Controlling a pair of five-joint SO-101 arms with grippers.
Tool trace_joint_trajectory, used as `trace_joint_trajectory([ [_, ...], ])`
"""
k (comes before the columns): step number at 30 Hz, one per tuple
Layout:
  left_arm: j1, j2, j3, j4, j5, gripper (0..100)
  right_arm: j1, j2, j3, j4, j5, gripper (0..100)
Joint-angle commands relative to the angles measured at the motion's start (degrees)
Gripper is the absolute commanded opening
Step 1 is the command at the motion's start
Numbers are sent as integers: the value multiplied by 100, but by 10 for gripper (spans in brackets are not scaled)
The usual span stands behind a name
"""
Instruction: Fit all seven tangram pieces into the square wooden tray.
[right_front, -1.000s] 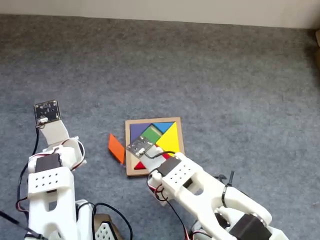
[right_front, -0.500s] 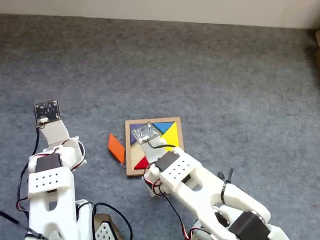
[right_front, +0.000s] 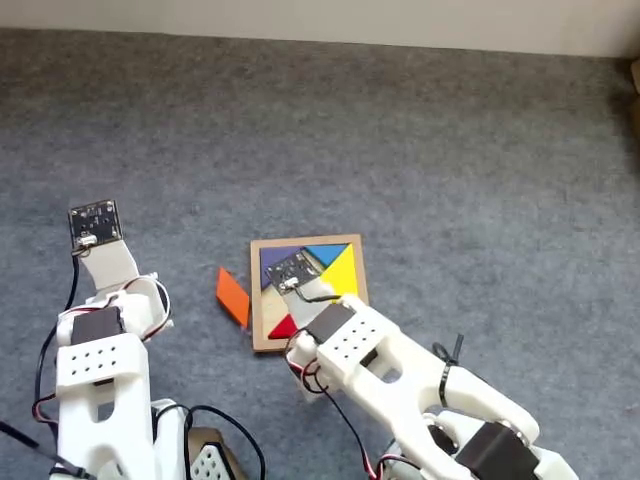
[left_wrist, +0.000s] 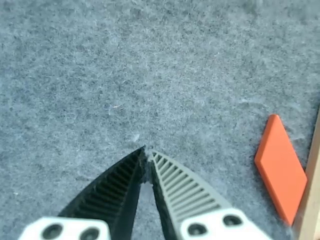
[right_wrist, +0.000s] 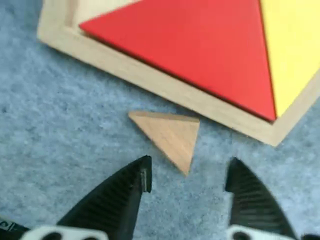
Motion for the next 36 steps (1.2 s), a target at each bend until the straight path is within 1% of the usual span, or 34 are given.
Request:
trace_joint_trajectory([
  [1,-75,-92,-40,-88,-44,21,-48,-31,-541,268,70,327],
  [4,-75,-92,-40,-88,-44,21,-57,-31,-681,259,695,327],
  [7,-75,-92,-40,-88,-44,21,-75,-31,-716,259,897,327],
  [11,-75,-92,-40,-88,-44,21,-409,-13,-673,215,870,327],
  [15,-75,-92,-40,-88,-44,21,-699,-13,-646,-154,756,327],
  [20,-75,-92,-40,-88,-44,21,-743,-13,-532,-242,695,327],
  [29,-75,-84,-40,-88,-44,21,-752,-4,-66,-813,686,327],
  [36,-75,-84,-40,-88,-44,21,-963,-4,268,-840,686,327],
])
